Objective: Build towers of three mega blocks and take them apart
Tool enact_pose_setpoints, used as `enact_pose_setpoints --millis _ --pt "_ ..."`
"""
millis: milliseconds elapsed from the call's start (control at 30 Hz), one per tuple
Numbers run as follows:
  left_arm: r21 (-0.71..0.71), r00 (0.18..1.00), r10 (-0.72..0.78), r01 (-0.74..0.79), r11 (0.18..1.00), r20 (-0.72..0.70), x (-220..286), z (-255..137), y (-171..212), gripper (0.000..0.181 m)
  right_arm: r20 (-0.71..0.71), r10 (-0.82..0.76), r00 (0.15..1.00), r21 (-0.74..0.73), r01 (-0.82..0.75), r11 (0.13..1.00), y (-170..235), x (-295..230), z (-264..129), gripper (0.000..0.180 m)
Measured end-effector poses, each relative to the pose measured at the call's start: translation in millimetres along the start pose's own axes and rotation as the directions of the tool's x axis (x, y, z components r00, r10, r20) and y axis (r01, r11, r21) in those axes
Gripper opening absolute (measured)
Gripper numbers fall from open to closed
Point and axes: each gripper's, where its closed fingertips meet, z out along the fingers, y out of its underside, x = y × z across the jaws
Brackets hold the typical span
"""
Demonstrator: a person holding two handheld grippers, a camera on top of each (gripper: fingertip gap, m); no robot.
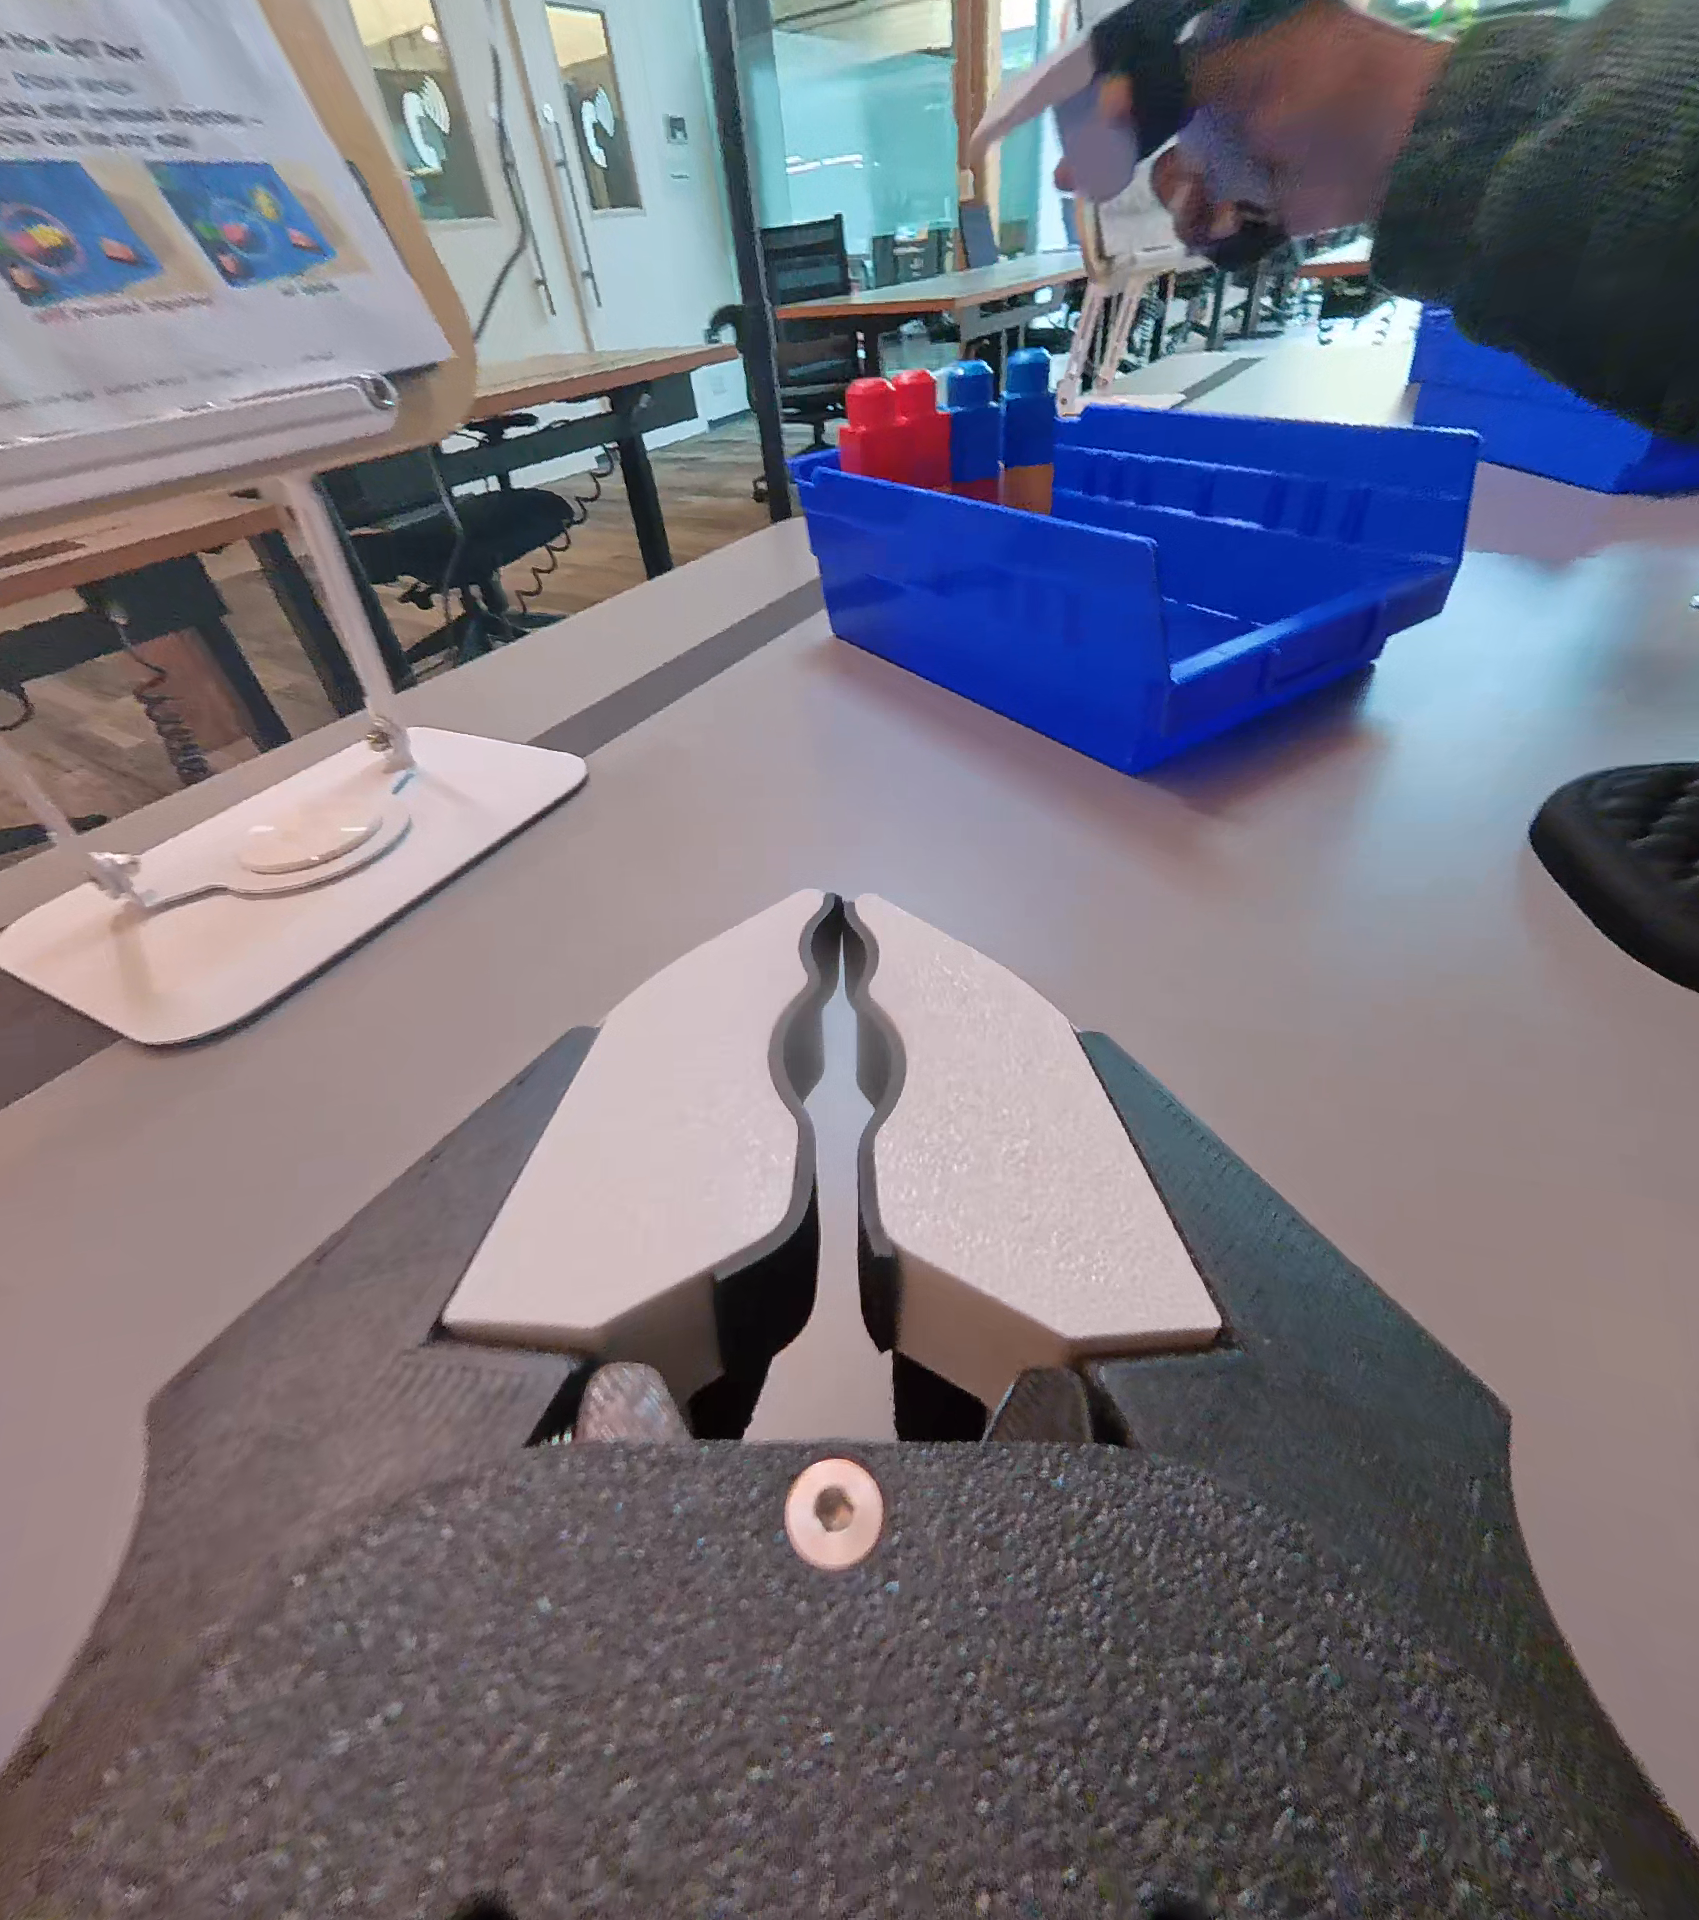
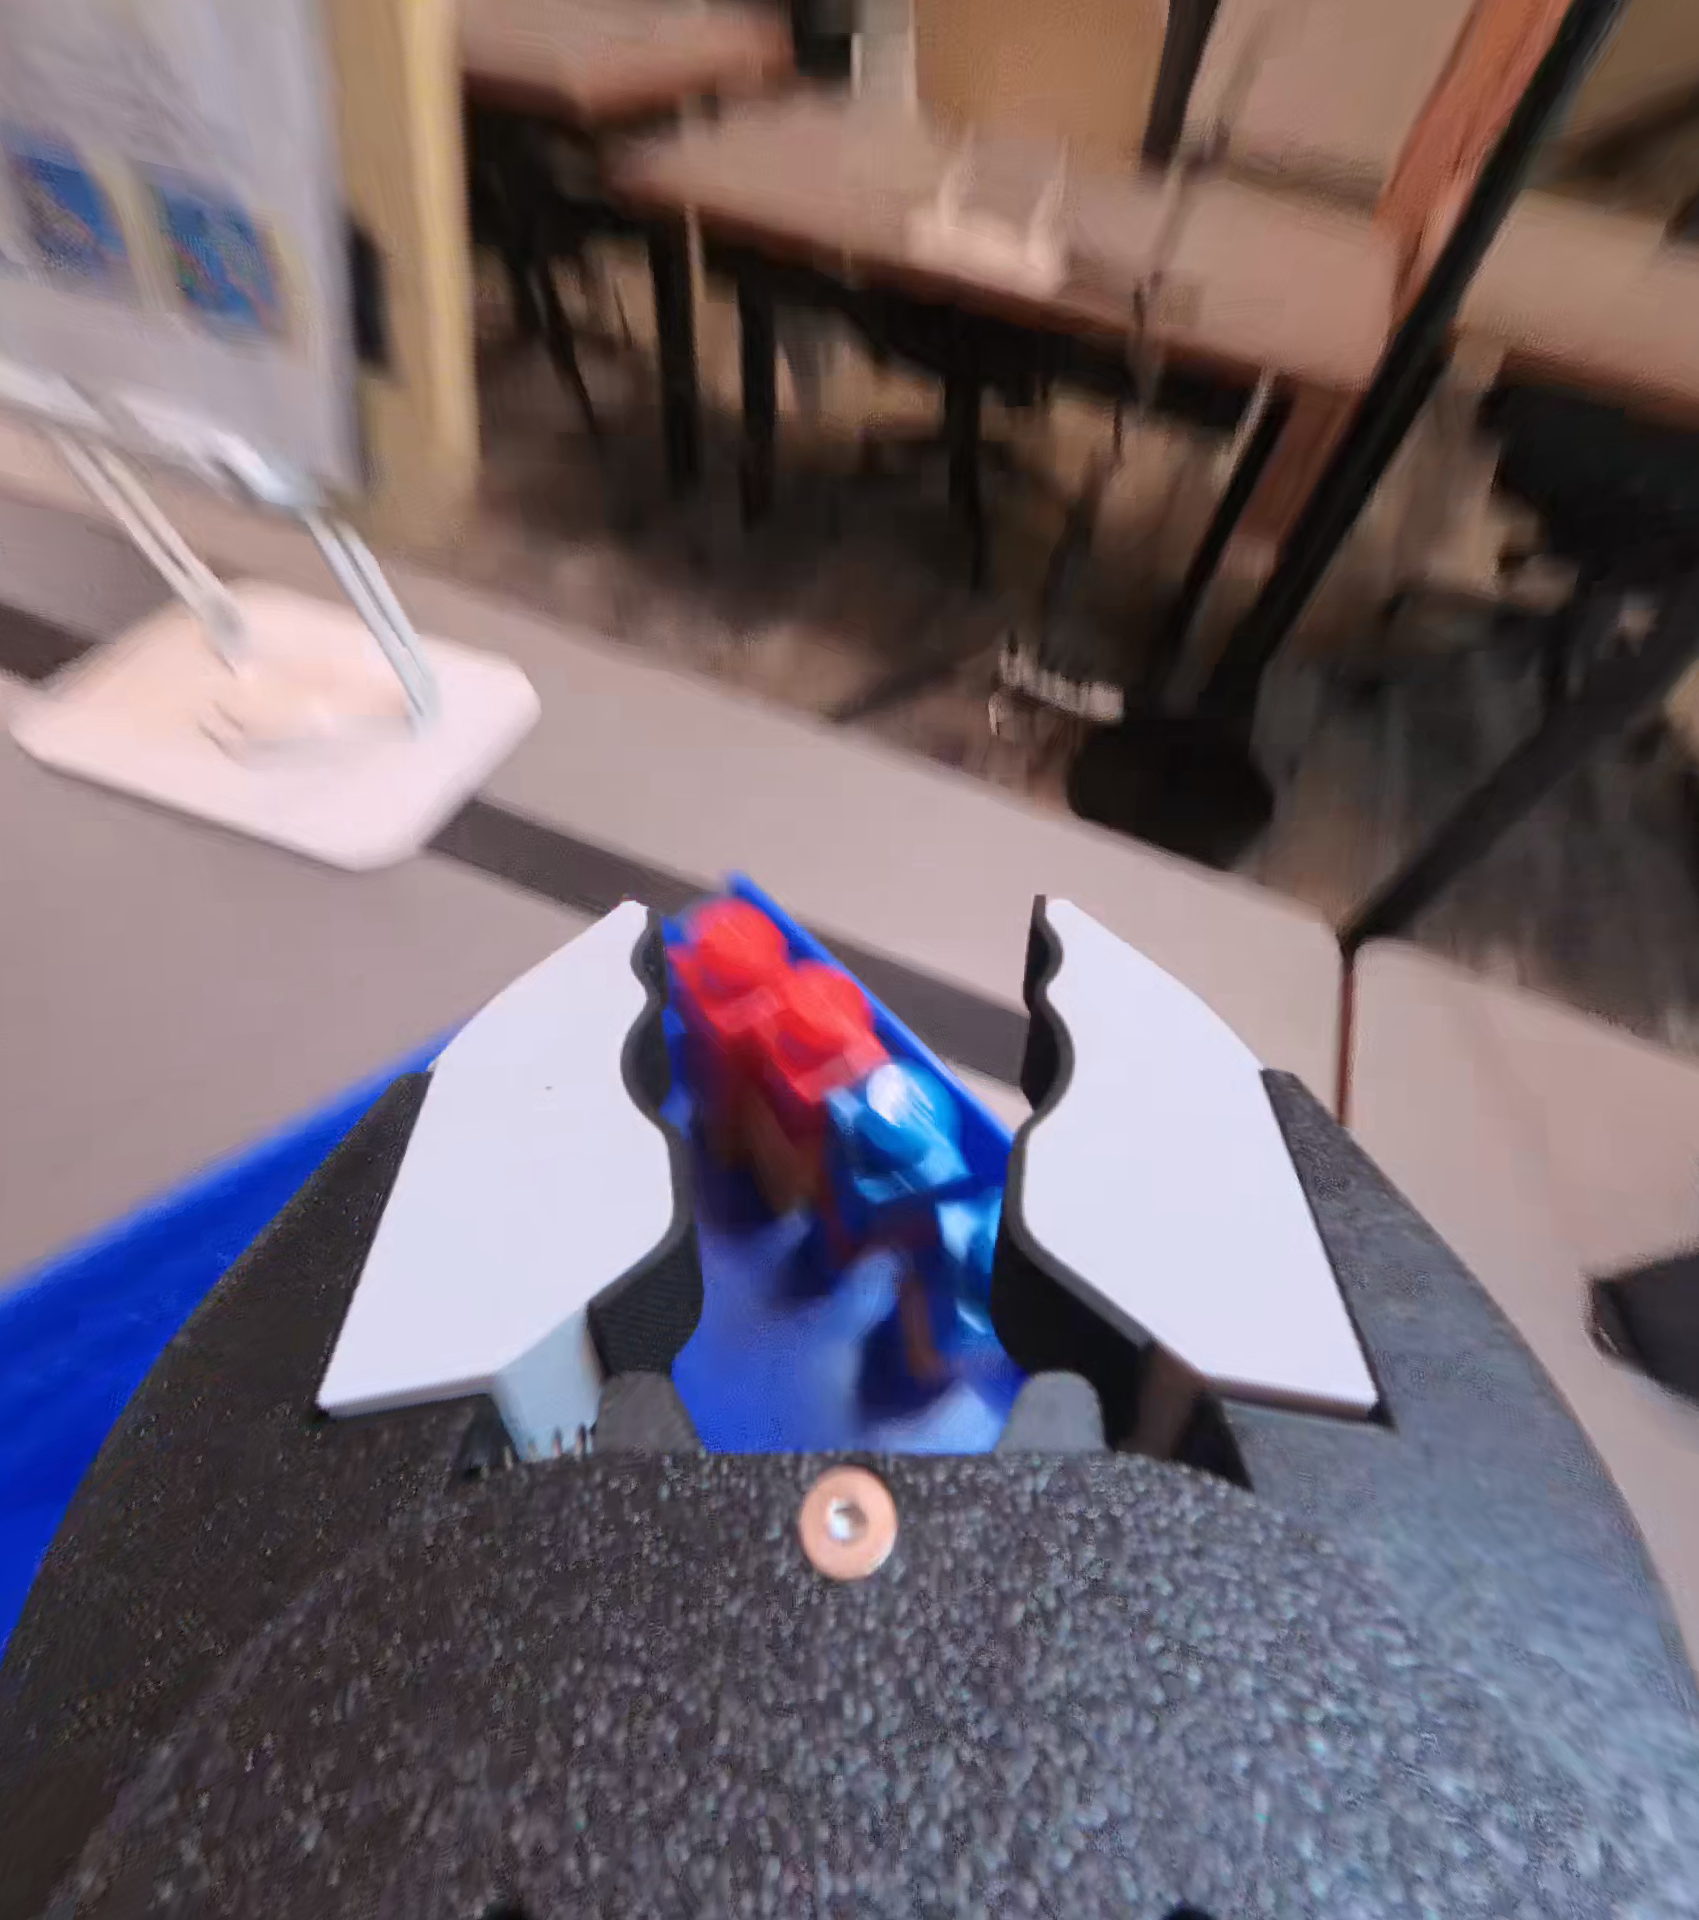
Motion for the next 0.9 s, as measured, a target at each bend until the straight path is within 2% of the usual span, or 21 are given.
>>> enact_pose_setpoints --millis 100,200,300,367,433,533,633,700,733,800,900 --pt "0.016 0.999 -0.017 0.017 1.000 0.038 -9 -5 -3 0.000 0.114 0.009 0.993 0.255 -0.038 0.966 -45 -86 -28 0.067" --pt "0.017 0.994 -0.004 0.002 1.000 0.108 -21 -11 -5 0.000 0.294 0.033 0.955 0.363 -0.144 0.920 -46 -187 -54 0.059" --pt "0.042 0.980 0.000 -0.008 0.999 0.200 -39 -22 -14 0.000 0.435 0.074 0.897 0.320 -0.231 0.919 -17 -270 -67 0.052" --pt "0.038 0.944 0.042 -0.058 0.998 0.328 -65 -37 -22 0.000 0.477 0.072 0.876 0.288 -0.233 0.929 6 -310 -71 0.040" --pt "0.003 0.880 0.085 -0.098 0.995 0.467 -100 -60 -32 0.000 0.527 0.045 0.849 0.260 -0.211 0.942 27 -341 -73 0.020" --pt "-0.119 0.776 0.130 -0.071 0.990 0.617 -166 -98 -36 0.002 0.559 -0.034 0.829 0.245 -0.127 0.961 48 -365 -69 0.005" --pt "-0.278 0.724 0.181 0.015 0.960 0.665 -227 -130 -21 0.019 0.584 -0.054 0.810 0.247 -0.114 0.962 52 -373 -67 0.005" --pt "-0.480 0.690 0.337 0.017 0.877 0.640 -264 -147 -1 0.029 0.587 -0.065 0.807 0.256 -0.109 0.961 53 -373 -67 0.005" --pt "-0.596 0.683 0.430 0.009 0.803 0.590 -280 -155 12 0.033 0.585 -0.076 0.807 0.258 -0.097 0.961 55 -374 -67 0.005" --pt "-0.785 0.674 0.585 -0.013 0.619 0.451 -307 -168 37 0.037 0.578 -0.092 0.811 0.262 -0.077 0.962 58 -374 -66 0.005" --pt "-0.947 0.693 0.699 -0.077 0.313 0.175 -328 -178 78 0.042 0.583 -0.096 0.807 0.252 -0.067 0.965 62 -376 -64 0.005"
